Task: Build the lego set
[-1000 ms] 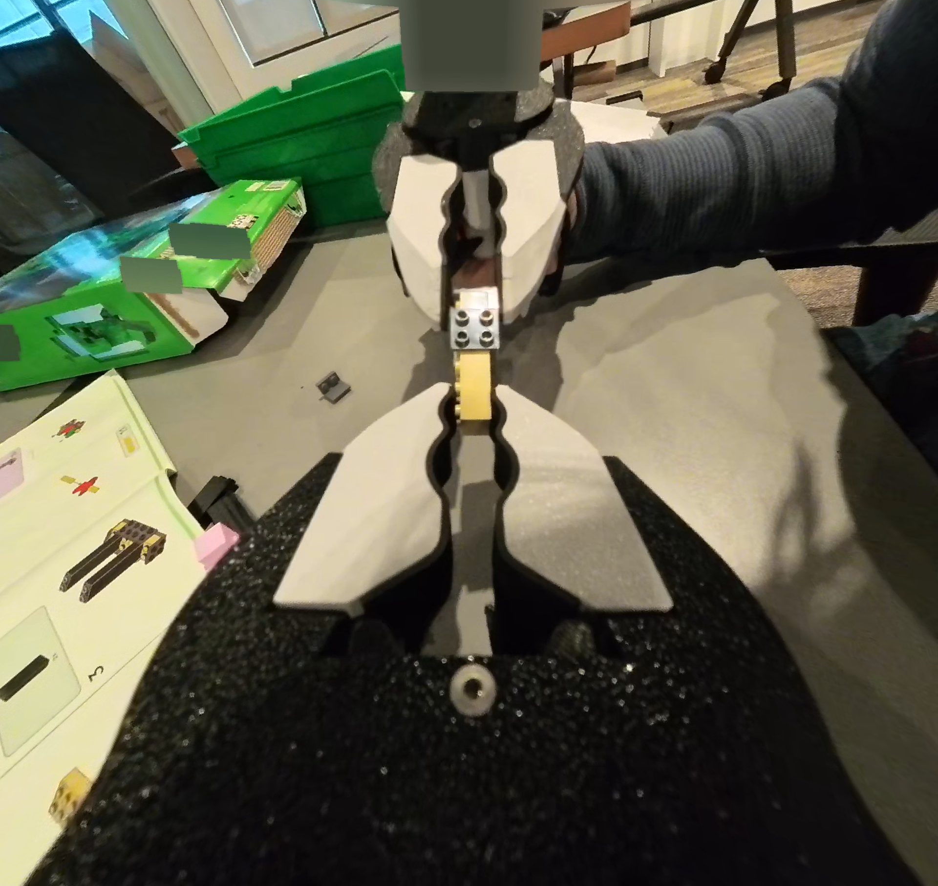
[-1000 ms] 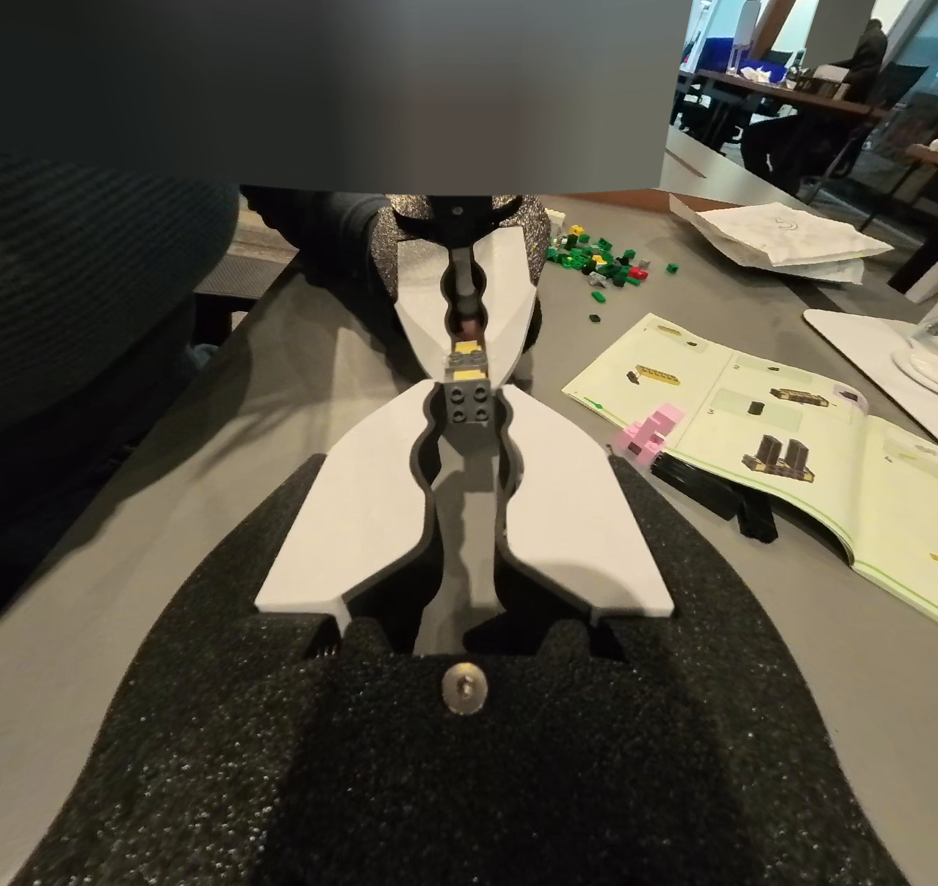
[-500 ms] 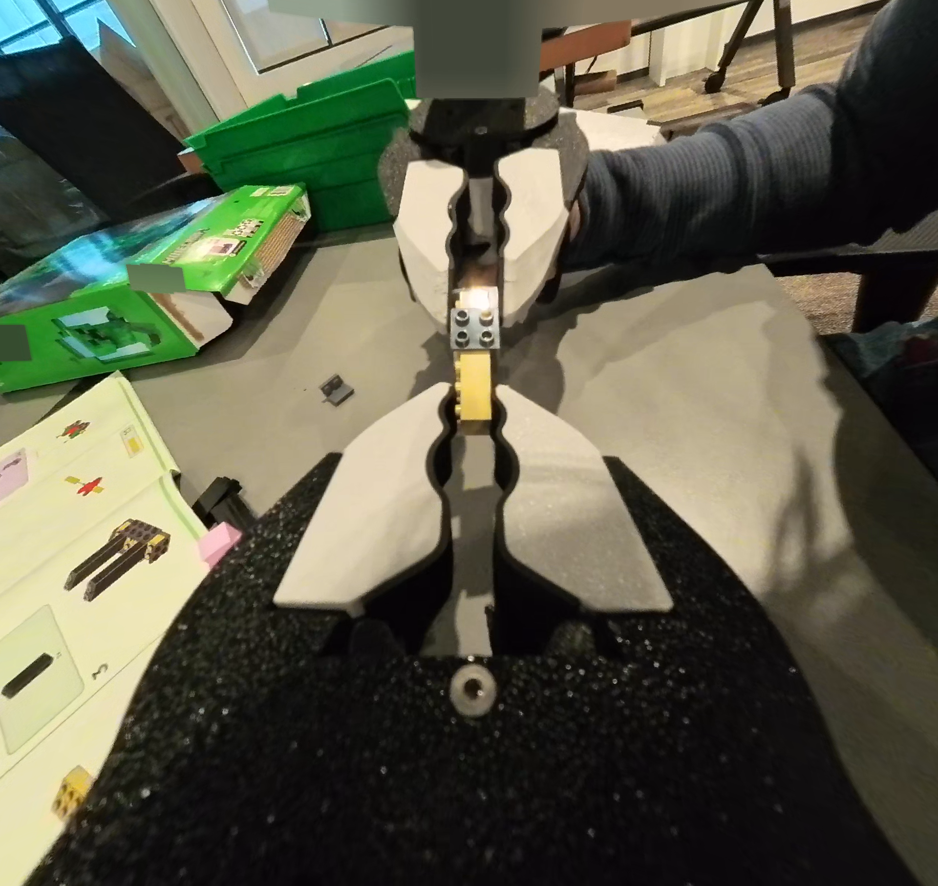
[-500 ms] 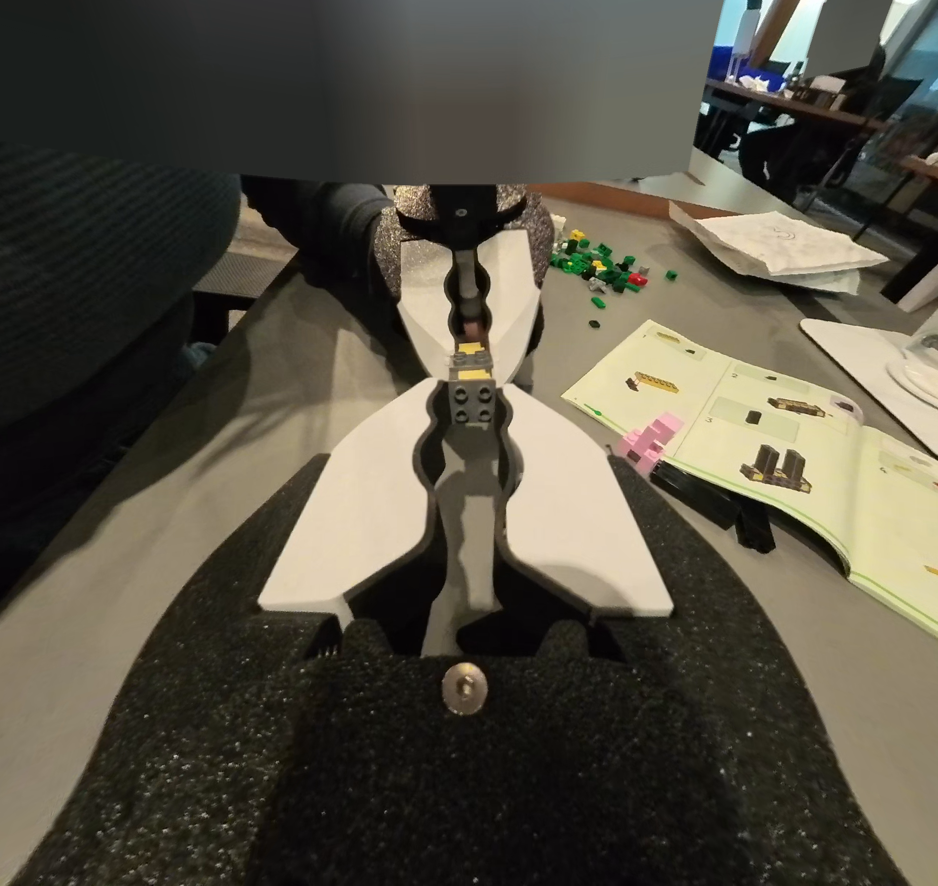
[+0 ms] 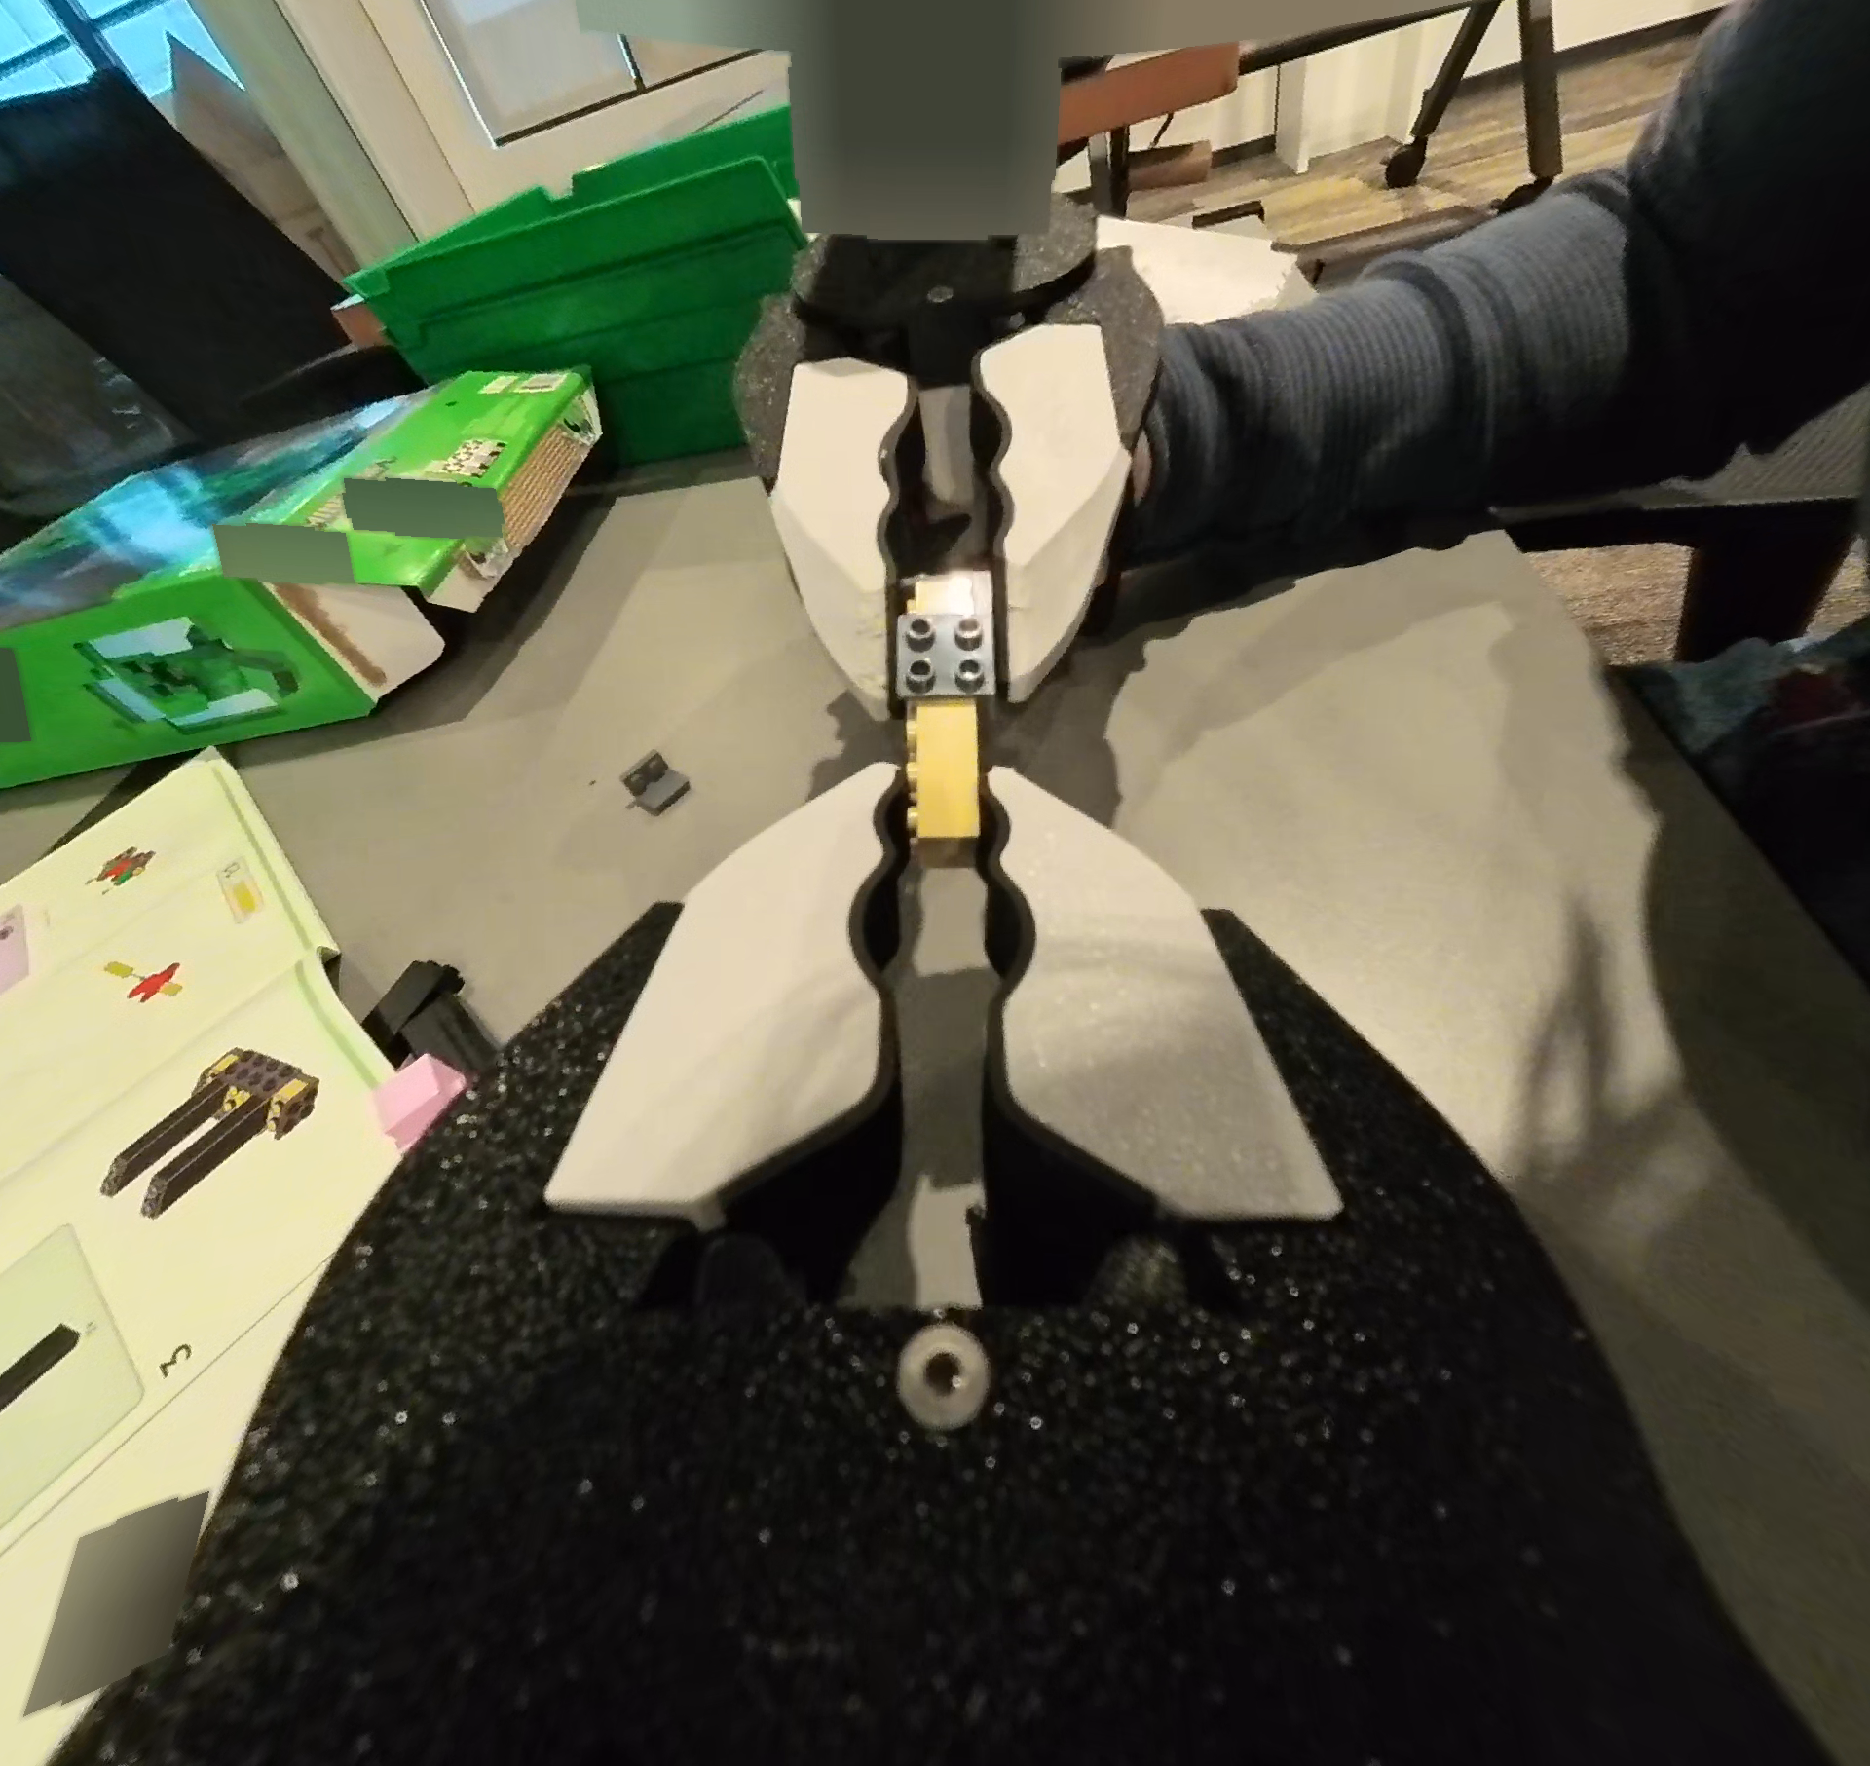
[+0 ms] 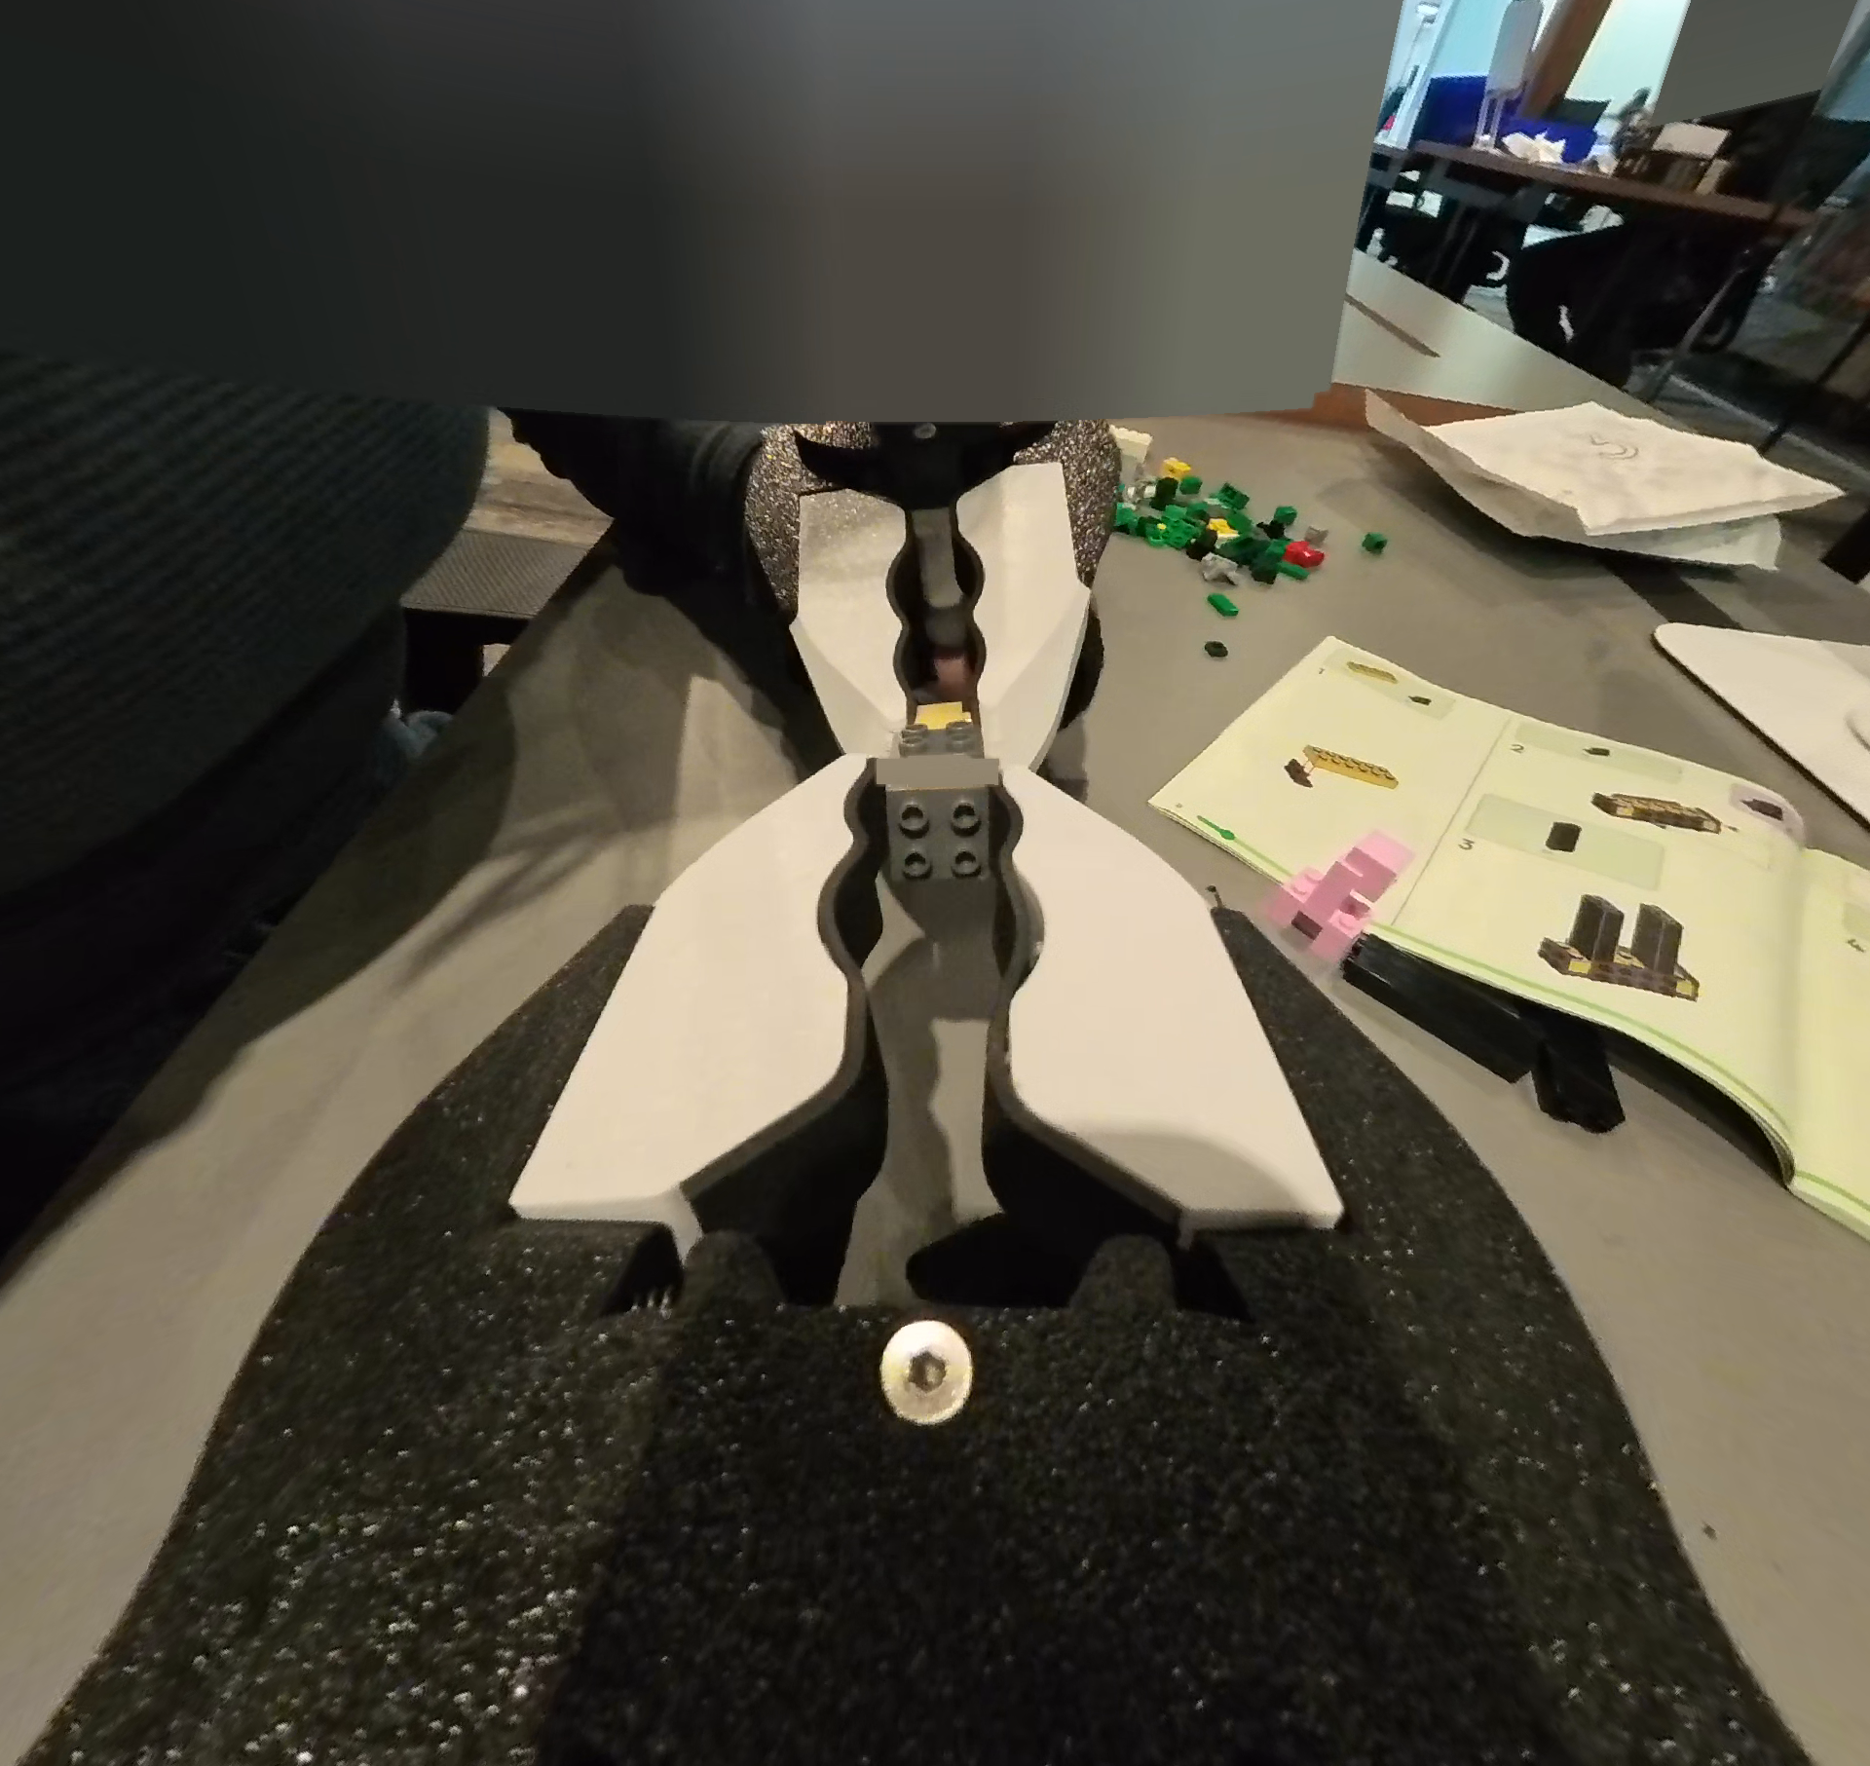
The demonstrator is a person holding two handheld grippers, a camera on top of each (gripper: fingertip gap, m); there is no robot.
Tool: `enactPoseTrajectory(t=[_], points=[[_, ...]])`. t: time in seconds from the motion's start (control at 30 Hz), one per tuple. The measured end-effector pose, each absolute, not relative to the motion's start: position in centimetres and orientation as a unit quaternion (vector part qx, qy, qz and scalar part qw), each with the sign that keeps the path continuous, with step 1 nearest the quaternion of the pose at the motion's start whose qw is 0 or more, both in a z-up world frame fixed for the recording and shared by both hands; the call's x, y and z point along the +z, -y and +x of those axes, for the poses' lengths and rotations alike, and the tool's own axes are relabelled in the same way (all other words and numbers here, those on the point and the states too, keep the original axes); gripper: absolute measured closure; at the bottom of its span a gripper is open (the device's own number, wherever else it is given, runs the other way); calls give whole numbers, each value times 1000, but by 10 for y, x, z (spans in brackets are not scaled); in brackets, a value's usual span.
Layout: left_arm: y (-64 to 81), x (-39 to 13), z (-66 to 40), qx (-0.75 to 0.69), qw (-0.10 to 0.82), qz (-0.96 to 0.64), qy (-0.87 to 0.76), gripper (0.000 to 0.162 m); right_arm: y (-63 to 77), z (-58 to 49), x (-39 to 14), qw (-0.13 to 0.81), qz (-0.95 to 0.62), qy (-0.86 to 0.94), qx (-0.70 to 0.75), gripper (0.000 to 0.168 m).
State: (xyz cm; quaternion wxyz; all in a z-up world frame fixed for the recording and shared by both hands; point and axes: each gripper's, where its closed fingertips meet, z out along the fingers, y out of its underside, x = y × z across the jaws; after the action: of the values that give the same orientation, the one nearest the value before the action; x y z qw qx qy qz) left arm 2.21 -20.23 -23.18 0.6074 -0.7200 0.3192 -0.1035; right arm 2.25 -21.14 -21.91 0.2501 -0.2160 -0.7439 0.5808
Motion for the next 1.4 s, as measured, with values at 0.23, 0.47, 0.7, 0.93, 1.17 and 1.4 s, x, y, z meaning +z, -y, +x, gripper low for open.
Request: enactPoseTrajectory(t=[0.23, 0.47, 0.7, 0.93, 1.17, 1.4], points=[[203, -233, 23, -107, 605, -720, -321, 151, 212, 24, -222, 248, -215, 754, 569, 150], [202, -233, 20, -105, 607, -721, -316, 151, 208, 19, -225, 257, -230, 748, 566, 137], [202, -234, 21, -104, 604, -723, -320, 151, 206, 21, -223, 260, -226, 748, 567, 144], [202, -232, 21, -110, 608, -719, -317, 151, 208, 24, -221, 262, -210, 750, 570, 151], [202, -234, 20, -108, 606, -722, -316, 150, 203, 22, -222, 253, -229, 742, 577, 137], [201, -233, 18, -108, 607, -722, -313, 151, 201, 26, -217, 252, -222, 739, 584, 152]])
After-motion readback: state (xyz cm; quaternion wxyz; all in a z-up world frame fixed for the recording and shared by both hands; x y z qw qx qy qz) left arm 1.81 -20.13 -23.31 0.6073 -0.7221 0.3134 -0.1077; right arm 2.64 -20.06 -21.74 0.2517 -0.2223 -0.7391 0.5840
